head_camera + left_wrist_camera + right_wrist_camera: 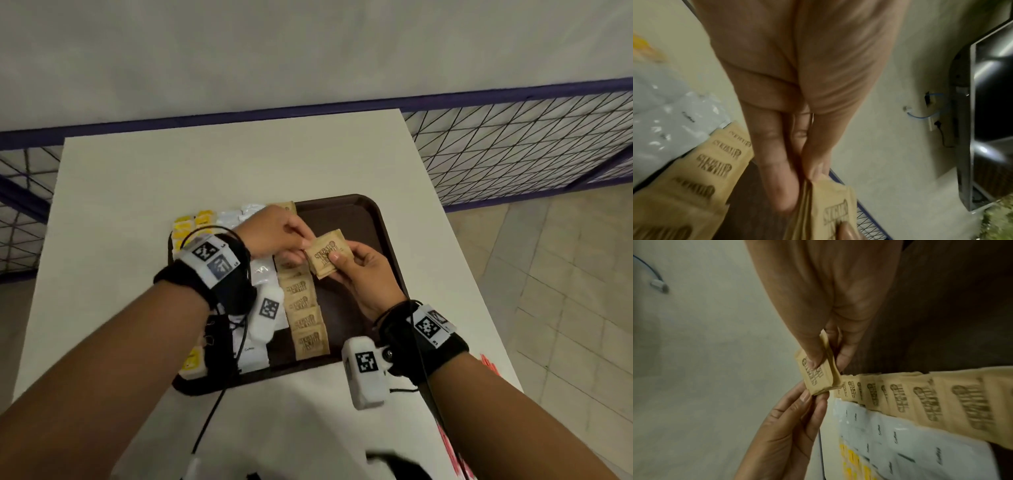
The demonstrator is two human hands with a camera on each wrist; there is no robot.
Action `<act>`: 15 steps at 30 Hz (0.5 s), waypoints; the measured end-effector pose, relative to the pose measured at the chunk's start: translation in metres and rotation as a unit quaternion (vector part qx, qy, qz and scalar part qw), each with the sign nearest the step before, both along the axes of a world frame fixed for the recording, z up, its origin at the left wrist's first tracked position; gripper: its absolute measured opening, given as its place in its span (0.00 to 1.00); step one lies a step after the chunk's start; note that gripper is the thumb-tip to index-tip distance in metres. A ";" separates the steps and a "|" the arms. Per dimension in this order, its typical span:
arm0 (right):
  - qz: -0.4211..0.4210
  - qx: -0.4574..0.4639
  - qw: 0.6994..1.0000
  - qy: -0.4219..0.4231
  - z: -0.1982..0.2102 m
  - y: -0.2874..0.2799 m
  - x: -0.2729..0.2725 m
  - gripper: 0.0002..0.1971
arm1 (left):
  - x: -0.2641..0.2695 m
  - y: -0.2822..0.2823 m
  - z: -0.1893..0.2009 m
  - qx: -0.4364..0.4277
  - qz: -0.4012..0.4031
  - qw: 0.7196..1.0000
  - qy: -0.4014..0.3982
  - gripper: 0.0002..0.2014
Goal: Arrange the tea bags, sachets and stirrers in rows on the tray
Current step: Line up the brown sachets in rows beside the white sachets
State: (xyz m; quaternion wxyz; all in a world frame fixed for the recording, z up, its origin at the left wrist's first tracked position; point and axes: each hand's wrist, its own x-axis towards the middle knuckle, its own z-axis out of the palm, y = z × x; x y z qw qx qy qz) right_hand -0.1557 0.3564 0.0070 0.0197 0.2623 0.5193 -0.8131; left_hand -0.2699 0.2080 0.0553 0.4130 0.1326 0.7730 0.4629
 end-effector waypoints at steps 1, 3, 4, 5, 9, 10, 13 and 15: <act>-0.001 0.003 1.000 -0.002 -0.004 0.002 -0.010 0.10 | -0.013 0.004 -0.002 -0.013 -0.008 1.000 0.002 0.06; -0.011 0.004 1.000 -0.004 -0.013 0.006 -0.030 0.08 | -0.036 0.012 -0.008 -0.028 -0.014 0.999 0.008 0.06; -0.018 0.003 1.000 -0.003 -0.017 0.007 -0.040 0.07 | -0.046 0.017 -0.011 -0.036 -0.017 0.999 0.015 0.06; -0.024 0.003 1.000 -0.002 -0.020 0.007 -0.050 0.06 | -0.055 0.021 -0.014 -0.047 -0.023 0.998 0.028 0.06; -0.038 0.011 0.999 -0.006 -0.038 0.010 -0.083 0.04 | -0.084 0.037 -0.026 -0.106 -0.065 0.987 0.103 0.06; -0.042 0.016 0.999 -0.010 -0.042 0.011 -0.089 0.04 | -0.089 0.040 -0.029 -0.120 -0.075 0.983 0.119 0.05; -0.068 0.063 0.995 -0.033 -0.053 0.014 -0.105 0.08 | -0.101 0.050 -0.035 -0.152 -0.104 0.969 0.163 0.04; -0.081 0.145 0.984 -0.059 -0.062 0.015 -0.113 0.11 | -0.106 0.055 -0.037 -0.170 -0.131 0.956 0.201 0.05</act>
